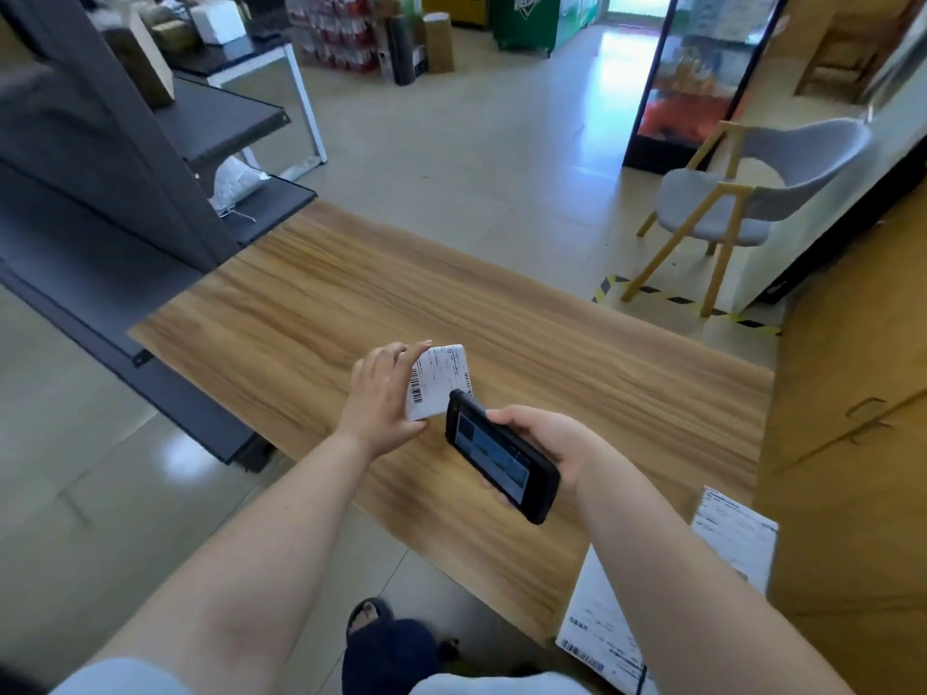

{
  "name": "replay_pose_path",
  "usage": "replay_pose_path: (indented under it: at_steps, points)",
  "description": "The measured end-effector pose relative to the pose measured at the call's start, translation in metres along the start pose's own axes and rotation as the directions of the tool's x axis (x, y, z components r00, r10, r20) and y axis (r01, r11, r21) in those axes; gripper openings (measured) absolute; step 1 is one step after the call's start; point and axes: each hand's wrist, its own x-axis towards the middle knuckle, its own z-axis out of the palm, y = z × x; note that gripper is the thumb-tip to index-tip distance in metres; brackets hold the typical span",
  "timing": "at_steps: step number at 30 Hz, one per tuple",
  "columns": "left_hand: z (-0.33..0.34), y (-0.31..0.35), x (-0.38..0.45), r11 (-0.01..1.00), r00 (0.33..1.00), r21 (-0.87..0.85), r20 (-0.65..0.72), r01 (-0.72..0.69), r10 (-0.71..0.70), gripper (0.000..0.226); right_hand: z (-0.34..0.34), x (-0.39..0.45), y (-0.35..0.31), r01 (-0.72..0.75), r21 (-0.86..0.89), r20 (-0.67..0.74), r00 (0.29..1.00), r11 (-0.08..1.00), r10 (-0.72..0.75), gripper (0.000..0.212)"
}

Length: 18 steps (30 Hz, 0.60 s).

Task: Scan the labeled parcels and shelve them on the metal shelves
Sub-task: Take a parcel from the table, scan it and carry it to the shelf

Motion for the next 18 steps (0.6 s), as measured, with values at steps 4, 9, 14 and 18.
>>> replay_pose_path:
  at_steps: [4,9,14,18]
  points:
    - [-0.019,-0.063,-0.019,0.994,0.994,-0.008,-0.032,0.106,-0.106,0.109,0.056,0.026,-0.018,-0.008,-0.082,0.048,0.999,0.997,0.011,0.055]
    - [-0.044,-0.159,-0.053,0.952,0.950,-0.038,-0.061,0.303,-0.305,0.108,0.165,0.070,-0.048,0.135,-0.253,-0.028,0.989,0.958,-0.147,0.032]
    - [-0.077,-0.270,-0.098,0.831,0.827,-0.053,-0.079,0.554,-0.556,0.095,0.309,0.153,-0.068,0.436,-0.566,-0.113,0.799,0.700,-0.590,0.052]
    - [-0.098,-0.357,-0.141,0.773,0.768,-0.018,-0.106,0.634,-0.632,0.086,0.418,0.226,-0.069,0.418,-0.791,-0.017,0.715,0.447,-0.699,0.063]
